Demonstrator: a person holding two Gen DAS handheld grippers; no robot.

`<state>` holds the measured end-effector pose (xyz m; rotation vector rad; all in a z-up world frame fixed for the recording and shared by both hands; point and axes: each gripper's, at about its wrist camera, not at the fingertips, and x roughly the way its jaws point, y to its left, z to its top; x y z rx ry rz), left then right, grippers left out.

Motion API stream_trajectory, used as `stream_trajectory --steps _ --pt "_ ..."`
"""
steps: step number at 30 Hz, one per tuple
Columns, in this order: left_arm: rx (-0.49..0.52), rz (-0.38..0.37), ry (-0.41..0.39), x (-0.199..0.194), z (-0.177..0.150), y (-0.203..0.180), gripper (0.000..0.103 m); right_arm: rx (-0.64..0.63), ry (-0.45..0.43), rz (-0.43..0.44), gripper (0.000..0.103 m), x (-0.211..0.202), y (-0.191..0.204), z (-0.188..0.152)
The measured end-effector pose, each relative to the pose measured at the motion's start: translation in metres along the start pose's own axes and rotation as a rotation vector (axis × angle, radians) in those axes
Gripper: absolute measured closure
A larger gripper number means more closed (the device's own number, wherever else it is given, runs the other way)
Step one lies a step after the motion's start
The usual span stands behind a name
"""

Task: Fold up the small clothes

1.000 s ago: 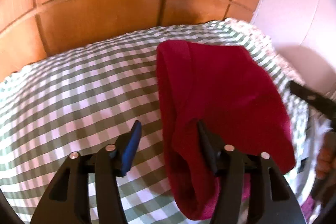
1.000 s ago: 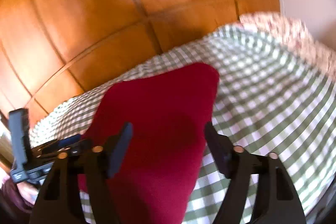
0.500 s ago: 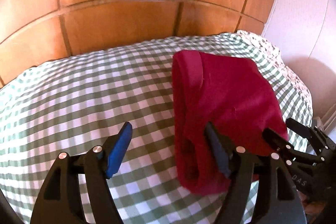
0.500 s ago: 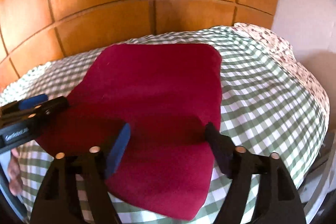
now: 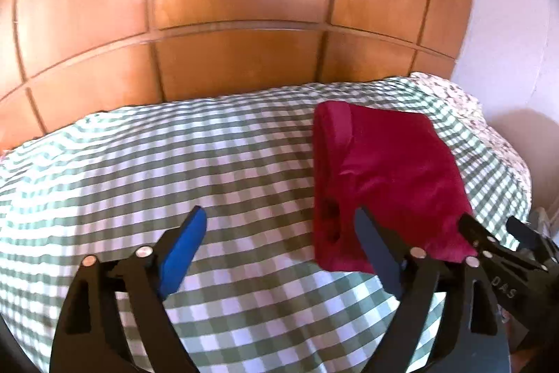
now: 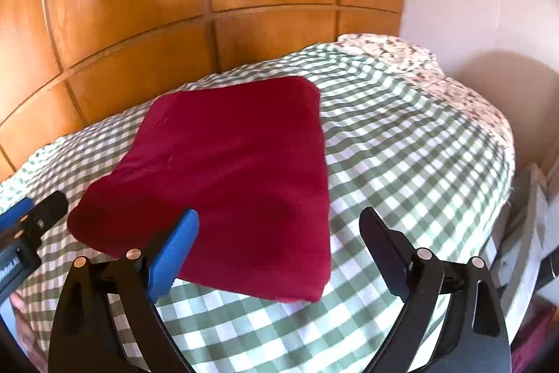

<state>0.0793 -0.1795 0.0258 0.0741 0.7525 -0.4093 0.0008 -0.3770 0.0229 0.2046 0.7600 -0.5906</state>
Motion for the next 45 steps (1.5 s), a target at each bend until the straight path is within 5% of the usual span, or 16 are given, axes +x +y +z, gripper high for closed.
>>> stream_trajectory --steps 12,45 --pt "-0.026 0.053 -0.034 -0.022 -0.014 0.009 0.003 0.017 -0.066 -0.077 0.004 -0.025 0.005 -0.002" --pt "0.009 0.039 -0.075 -0.041 -0.011 -0.003 0.003 0.025 -0.102 -0.048 0.004 -0.04 0.005 -0.005"
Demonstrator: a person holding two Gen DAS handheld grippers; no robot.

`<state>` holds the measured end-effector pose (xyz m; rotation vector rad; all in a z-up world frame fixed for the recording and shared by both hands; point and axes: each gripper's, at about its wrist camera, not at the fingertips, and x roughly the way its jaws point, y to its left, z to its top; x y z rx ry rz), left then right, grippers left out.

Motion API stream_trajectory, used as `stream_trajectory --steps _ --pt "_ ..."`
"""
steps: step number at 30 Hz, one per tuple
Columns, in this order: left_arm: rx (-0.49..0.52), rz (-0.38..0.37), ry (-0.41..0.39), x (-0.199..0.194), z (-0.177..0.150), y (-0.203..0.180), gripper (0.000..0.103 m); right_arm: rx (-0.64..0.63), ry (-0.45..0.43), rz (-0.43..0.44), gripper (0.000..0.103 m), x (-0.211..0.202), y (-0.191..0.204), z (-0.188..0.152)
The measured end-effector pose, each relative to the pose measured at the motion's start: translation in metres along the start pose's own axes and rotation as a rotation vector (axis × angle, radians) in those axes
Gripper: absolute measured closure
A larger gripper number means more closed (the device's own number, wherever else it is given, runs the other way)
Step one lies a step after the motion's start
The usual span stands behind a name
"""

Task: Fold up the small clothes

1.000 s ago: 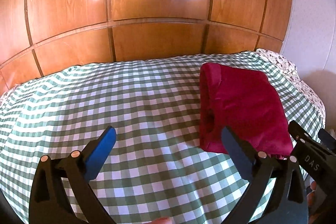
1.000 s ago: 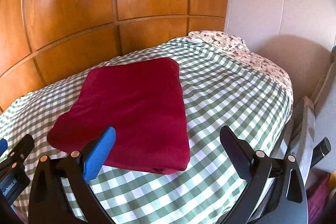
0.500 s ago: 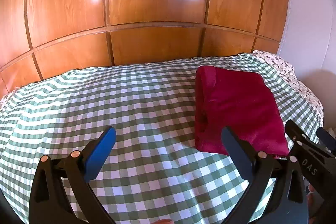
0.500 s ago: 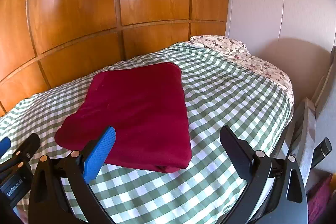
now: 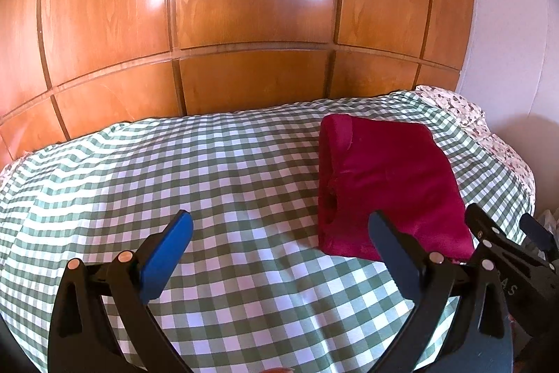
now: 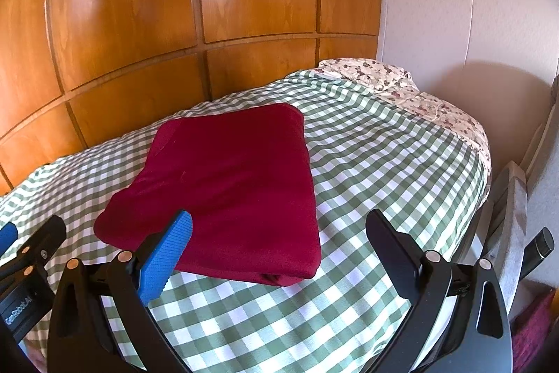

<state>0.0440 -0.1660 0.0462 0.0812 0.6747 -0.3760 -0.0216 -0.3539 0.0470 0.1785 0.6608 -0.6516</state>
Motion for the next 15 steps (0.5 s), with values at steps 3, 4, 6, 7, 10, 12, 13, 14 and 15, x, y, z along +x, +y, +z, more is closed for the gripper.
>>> stream_trajectory --steps 3,4,6,7,10,12,13,14,15 --pt "0.004 -0.003 -0.006 -0.003 0.001 -0.002 0.003 0.008 -0.004 0.0 0.004 -0.001 0.0 0.0" --pt "0.005 -0.002 -0.009 -0.004 0.001 -0.002 0.003 0.01 -0.005 -0.001 0.004 -0.002 0.0 -0.001" --pt "0.008 -0.001 -0.017 -0.006 0.002 -0.002 0.003 0.009 -0.001 0.002 0.004 -0.001 0.0 0.0" --pt "0.009 -0.002 -0.018 -0.007 0.002 -0.002 0.003 0.009 -0.001 0.002 0.004 -0.002 0.0 -0.001" --pt "0.003 0.001 -0.021 -0.009 0.003 -0.001 0.003 0.01 -0.005 0.0 0.004 -0.004 0.001 -0.001" --pt "0.002 0.005 -0.026 -0.01 0.004 -0.001 0.003 0.01 -0.005 0.001 0.004 -0.004 0.001 -0.001" --pt "0.003 0.006 -0.027 -0.011 0.004 -0.001 0.003 0.011 -0.005 0.0 0.004 -0.005 0.001 -0.002" --pt "0.002 0.007 -0.027 -0.011 0.004 -0.001 0.003 0.013 -0.006 0.0 0.004 -0.005 0.001 -0.002" --pt "0.002 0.005 -0.027 -0.011 0.004 -0.001 0.003 0.011 -0.006 0.0 0.004 -0.004 0.001 -0.002"
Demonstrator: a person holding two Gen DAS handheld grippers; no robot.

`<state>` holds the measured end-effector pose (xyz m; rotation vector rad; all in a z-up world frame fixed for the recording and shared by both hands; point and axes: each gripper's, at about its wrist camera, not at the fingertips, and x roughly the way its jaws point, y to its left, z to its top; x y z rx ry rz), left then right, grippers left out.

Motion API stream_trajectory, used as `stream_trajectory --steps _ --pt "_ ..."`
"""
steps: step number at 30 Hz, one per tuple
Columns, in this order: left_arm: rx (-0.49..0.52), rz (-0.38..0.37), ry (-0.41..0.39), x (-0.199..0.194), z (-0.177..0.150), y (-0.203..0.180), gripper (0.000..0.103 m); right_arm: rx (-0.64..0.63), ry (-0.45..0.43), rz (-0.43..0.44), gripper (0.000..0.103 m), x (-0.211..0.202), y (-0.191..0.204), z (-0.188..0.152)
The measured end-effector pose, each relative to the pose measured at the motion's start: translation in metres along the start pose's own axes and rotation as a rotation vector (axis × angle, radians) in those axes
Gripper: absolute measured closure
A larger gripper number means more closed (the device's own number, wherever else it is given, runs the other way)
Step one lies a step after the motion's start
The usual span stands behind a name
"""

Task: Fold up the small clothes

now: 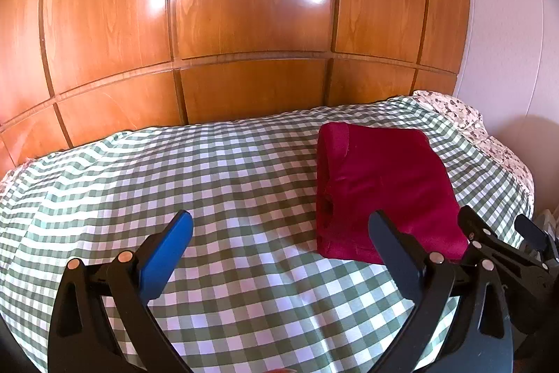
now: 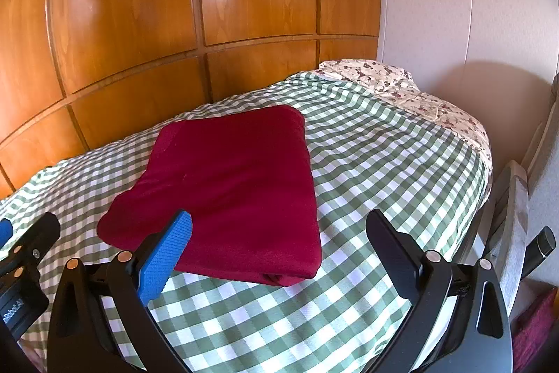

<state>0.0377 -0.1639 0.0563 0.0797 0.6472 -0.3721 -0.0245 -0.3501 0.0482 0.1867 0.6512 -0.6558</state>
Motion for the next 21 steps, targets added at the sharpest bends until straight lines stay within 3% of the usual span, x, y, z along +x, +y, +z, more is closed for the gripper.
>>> stream_trajectory --steps 13,16,21 --pt "-0.009 -0.003 0.012 0.002 0.0 0.001 0.003 0.004 0.017 0.02 0.004 0.005 -0.002 0.0" --pt "-0.03 0.011 0.041 0.01 -0.003 0.006 0.003 0.046 0.013 0.039 0.004 0.013 -0.02 0.011" --pt "-0.051 0.051 0.087 0.025 -0.012 0.015 0.003 0.131 0.07 -0.049 0.004 0.074 -0.077 0.044"
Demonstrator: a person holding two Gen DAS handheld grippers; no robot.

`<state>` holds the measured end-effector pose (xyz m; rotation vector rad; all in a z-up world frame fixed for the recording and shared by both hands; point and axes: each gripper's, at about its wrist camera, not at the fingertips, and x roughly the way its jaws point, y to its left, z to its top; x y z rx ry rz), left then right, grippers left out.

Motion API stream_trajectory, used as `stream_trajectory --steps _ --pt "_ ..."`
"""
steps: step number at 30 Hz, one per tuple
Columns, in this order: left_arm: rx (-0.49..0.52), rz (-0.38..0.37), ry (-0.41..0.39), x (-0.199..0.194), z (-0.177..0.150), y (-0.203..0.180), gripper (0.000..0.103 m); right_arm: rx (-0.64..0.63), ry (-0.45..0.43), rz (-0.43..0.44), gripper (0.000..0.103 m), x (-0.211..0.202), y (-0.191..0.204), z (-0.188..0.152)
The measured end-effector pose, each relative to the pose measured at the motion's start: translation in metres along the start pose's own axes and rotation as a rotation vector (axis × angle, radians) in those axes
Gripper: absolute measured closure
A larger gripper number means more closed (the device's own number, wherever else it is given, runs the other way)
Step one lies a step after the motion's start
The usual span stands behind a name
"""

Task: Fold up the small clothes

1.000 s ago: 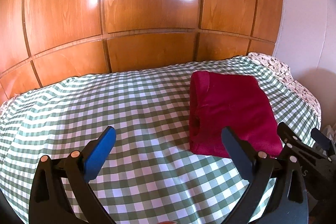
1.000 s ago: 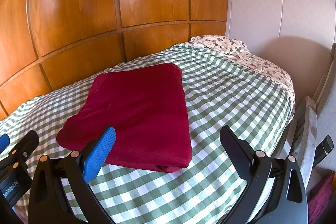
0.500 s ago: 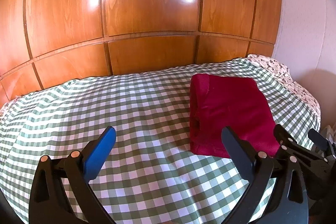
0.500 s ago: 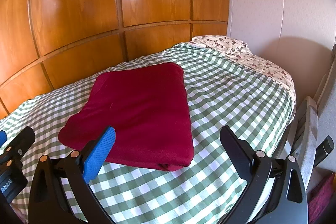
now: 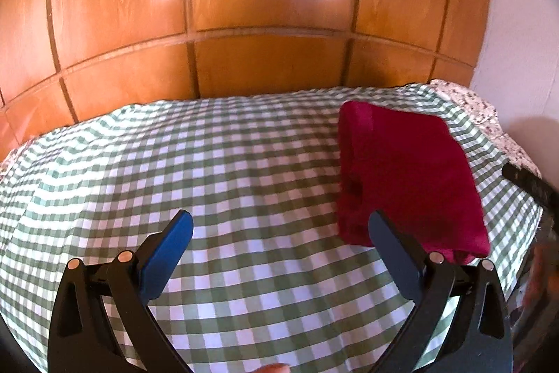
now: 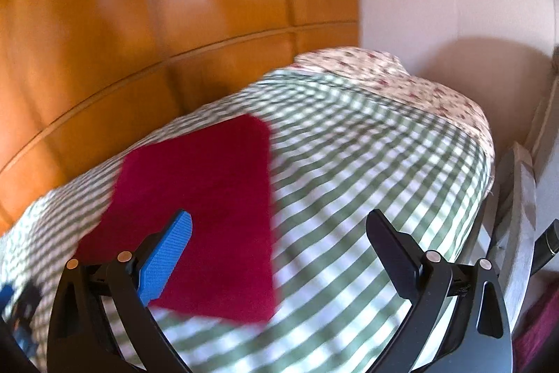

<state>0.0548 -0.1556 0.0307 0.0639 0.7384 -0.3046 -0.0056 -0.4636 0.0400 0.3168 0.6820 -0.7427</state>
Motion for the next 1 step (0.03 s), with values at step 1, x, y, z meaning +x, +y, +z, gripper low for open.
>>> stream_trajectory --steps 1 --pt "-0.002 0.007 0.003 0.0024 -0.0007 0.0018 0.003 0.004 0.021 -0.035 0.004 0.0183 -0.0089 0.0077"
